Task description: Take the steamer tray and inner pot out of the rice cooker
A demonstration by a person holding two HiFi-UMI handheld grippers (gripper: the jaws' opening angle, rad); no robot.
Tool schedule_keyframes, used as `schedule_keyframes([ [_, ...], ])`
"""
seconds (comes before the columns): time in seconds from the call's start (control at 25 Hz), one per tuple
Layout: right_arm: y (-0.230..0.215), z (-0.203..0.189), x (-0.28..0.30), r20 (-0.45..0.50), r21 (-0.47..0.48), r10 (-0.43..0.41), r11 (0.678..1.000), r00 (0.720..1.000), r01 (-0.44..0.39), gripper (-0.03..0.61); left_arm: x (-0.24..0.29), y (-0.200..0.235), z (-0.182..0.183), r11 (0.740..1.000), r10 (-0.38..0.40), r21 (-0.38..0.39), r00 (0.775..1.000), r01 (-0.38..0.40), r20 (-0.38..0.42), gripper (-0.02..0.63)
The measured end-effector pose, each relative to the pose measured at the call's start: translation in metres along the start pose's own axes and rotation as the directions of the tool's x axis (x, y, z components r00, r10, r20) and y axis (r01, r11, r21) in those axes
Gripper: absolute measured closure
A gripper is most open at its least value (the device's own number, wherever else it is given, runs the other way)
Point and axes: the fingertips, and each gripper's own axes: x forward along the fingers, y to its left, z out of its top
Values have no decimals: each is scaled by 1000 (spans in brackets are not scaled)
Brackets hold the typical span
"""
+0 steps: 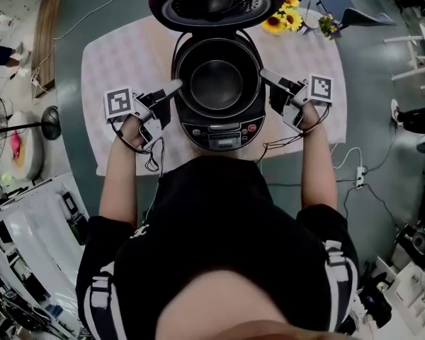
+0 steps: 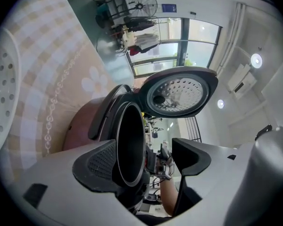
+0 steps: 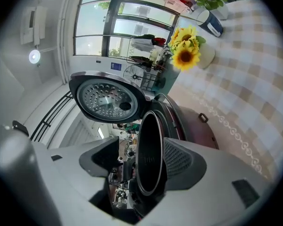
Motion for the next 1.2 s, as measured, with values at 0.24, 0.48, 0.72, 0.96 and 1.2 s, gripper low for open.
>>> schedule_keyframes([
  [0.24, -4, 3, 8, -16, 1, -4, 1000, 1000, 4, 326, 6, 2, 2, 1000, -6, -10, 999, 6, -33, 255],
  [0.48, -23, 2, 11, -78, -142, -166, 978, 983, 154, 441, 6, 22, 6, 989, 136, 67, 990, -133, -39, 365],
  [0.72, -27, -11, 14, -134, -233, -302, 935, 944, 267, 558, -1, 49, 10, 950, 297, 112, 955, -292, -27, 601],
  [0.96, -27, -11, 10, -115, -268, -333, 918, 936, 294, 558, 0, 48, 8, 928, 342, 158, 940, -338, 2, 604],
  [1.2, -22, -10, 9, -62, -229, -361, 912, 931, 339, 565, -4, 39, 6, 916, 346, 195, 936, -351, 60, 604],
])
